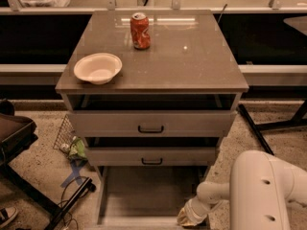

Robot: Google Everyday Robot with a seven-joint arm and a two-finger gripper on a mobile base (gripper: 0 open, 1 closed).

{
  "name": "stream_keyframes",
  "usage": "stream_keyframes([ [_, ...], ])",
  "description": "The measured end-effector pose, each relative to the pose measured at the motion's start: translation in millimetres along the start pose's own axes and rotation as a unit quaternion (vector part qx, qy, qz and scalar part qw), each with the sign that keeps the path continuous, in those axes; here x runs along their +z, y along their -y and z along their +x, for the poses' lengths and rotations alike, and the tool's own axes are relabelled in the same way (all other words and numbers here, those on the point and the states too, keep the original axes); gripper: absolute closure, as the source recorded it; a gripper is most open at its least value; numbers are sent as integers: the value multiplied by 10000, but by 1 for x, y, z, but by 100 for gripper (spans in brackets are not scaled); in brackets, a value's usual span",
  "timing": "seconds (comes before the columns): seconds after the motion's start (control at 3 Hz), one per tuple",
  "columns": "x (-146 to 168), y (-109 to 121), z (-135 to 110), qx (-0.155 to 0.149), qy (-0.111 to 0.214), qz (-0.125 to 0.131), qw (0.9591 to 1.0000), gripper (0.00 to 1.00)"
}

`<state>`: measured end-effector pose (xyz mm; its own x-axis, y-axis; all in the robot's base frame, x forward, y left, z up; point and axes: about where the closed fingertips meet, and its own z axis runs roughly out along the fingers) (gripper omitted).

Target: Open bottom drawer

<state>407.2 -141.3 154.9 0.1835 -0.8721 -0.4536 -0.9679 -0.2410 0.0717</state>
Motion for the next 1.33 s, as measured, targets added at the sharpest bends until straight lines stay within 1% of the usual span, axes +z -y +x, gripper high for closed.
stream_keyframes([
  [0.33,0,0,0,0,0,0,10000,100],
  [0.67,2,-1,-1,2,10,-15,10000,84],
  [1.33,5,-4,-2,6,29,-47,10000,38],
])
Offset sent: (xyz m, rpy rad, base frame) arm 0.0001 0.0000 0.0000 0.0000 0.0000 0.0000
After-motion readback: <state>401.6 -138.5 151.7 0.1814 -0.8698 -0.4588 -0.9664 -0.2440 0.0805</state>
